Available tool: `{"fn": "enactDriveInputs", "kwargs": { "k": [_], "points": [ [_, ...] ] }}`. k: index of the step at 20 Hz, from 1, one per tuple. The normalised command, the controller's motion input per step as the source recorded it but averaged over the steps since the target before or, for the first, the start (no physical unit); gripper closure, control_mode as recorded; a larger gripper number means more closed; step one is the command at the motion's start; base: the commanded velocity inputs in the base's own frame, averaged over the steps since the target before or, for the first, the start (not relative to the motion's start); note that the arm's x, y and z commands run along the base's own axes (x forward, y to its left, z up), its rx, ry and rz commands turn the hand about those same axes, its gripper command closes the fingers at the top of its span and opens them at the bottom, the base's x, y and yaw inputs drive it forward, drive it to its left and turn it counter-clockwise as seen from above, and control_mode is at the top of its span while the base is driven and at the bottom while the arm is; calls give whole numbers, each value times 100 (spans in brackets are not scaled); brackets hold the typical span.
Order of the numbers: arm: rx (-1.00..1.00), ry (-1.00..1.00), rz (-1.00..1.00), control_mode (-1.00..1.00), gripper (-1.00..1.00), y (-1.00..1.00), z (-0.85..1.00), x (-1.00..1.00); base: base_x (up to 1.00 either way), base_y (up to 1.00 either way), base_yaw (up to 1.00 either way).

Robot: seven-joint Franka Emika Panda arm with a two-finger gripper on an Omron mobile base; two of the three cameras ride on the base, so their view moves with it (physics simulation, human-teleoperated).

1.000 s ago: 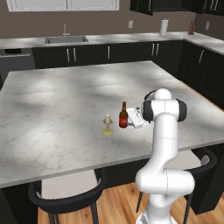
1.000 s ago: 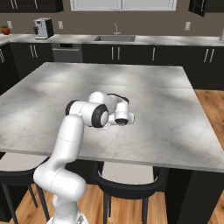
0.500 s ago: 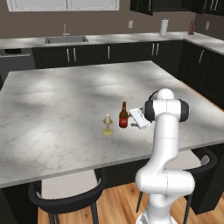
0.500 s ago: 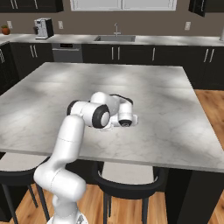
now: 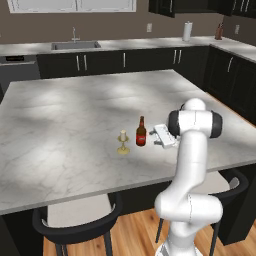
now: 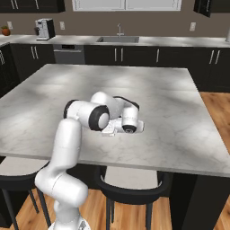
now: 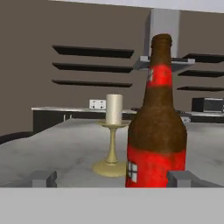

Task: Get the candle and the beer from the cabinet and move them to the dining counter.

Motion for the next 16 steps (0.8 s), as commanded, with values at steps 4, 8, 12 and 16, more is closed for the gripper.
{"fn": "enactDriveInputs", "kwargs": {
  "k": [4, 8, 12, 16],
  "points": [
    [-5, 3, -17, -100, -100, -2, 31, -39, 0, 0, 0],
    [-10, 8, -15, -100, -100, -6, 36, -37, 0, 0, 0],
    [-12, 15, -13, -100, -100, -8, 39, -38, 0, 0, 0],
    [-8, 20, -14, -100, -100, -11, 39, -41, 0, 0, 0]
  ]
}}
